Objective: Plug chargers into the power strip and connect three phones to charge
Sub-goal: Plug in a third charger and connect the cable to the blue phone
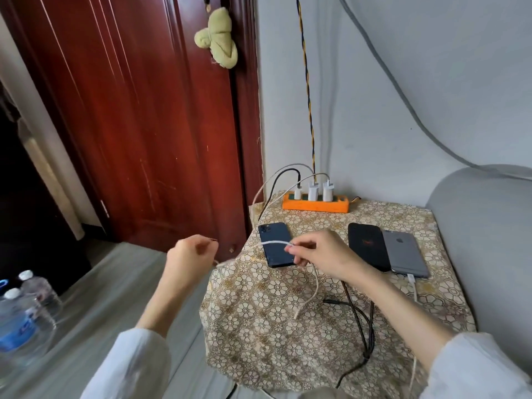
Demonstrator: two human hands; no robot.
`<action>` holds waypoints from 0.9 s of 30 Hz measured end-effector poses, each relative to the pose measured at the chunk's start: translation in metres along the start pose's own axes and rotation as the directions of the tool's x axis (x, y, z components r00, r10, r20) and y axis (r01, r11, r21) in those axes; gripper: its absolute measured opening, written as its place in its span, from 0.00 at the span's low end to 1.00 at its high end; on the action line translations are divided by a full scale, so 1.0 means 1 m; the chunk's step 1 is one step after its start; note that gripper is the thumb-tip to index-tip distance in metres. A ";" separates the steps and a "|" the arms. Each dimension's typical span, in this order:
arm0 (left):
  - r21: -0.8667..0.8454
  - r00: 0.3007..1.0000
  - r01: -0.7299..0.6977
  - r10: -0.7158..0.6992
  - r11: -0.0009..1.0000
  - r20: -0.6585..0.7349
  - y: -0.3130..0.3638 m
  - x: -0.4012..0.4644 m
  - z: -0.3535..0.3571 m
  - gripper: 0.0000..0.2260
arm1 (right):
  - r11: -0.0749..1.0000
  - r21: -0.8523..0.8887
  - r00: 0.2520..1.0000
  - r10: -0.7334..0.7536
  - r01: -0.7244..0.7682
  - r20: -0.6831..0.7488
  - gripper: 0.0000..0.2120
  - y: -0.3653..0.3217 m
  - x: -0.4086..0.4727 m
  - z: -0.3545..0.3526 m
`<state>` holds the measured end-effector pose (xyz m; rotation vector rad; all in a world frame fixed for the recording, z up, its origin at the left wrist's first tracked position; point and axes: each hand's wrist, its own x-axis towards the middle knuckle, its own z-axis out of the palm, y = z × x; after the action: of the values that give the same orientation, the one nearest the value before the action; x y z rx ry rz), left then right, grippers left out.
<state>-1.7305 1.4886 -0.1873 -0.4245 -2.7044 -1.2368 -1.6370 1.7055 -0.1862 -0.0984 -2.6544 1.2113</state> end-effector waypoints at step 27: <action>-0.193 0.748 -0.227 0.297 0.955 0.593 -0.021 -0.073 0.011 0.06 | -0.125 0.986 0.813 0.558 -0.114 0.165 0.04 0.006 -0.017 -0.008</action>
<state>-1.6673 1.4699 -0.2272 -1.4067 -2.9127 -1.3392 -1.6187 1.7129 -0.1891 -0.7126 -0.7683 2.6843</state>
